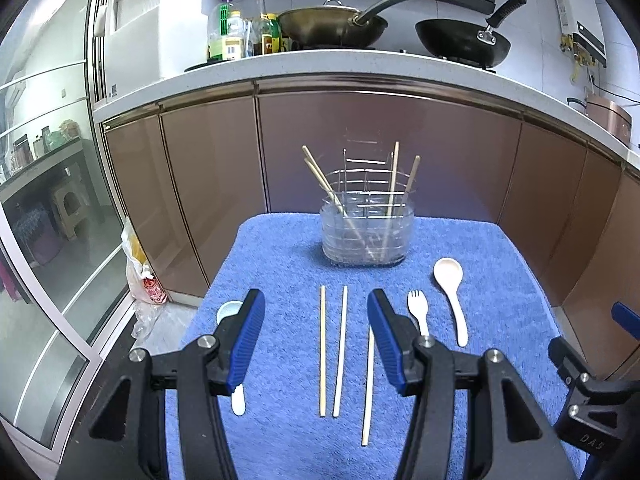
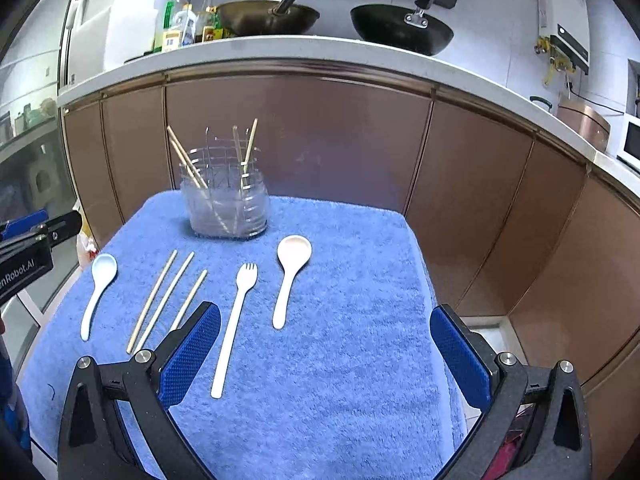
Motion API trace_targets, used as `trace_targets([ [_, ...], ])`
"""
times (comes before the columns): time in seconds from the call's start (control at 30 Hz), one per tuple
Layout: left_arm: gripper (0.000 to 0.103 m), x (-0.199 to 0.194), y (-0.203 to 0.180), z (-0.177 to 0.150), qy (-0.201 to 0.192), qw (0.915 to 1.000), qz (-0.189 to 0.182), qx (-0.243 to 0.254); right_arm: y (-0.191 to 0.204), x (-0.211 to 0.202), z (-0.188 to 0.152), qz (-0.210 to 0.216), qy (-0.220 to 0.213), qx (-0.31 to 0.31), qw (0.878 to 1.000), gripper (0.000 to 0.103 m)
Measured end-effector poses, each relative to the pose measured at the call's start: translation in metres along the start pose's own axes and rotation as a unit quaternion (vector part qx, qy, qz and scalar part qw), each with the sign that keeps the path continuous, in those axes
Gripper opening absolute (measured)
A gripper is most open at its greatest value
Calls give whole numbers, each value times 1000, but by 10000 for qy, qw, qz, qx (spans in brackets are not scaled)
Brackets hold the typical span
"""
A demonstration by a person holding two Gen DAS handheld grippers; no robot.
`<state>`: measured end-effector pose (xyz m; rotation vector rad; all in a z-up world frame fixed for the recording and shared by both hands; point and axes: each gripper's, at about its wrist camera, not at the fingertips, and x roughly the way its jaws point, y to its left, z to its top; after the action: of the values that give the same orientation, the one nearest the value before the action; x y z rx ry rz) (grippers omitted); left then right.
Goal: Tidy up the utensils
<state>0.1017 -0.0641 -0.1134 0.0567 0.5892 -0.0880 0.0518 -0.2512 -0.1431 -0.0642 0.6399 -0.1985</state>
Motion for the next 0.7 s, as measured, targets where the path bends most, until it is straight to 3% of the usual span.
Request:
trace_targets([
  [0.23,51,9,-4,2,46,9996,-218,147,9,17,-9,131,447,-274,9985,103],
  [0.47,51,32,-20,9,112,9964,-480,692,40,22,-22,565,865,-1333,9857,103],
  [0.7,51,62,-42,20,148,9953,11,956,76,4,-35,946,971,-2406,9611,103],
])
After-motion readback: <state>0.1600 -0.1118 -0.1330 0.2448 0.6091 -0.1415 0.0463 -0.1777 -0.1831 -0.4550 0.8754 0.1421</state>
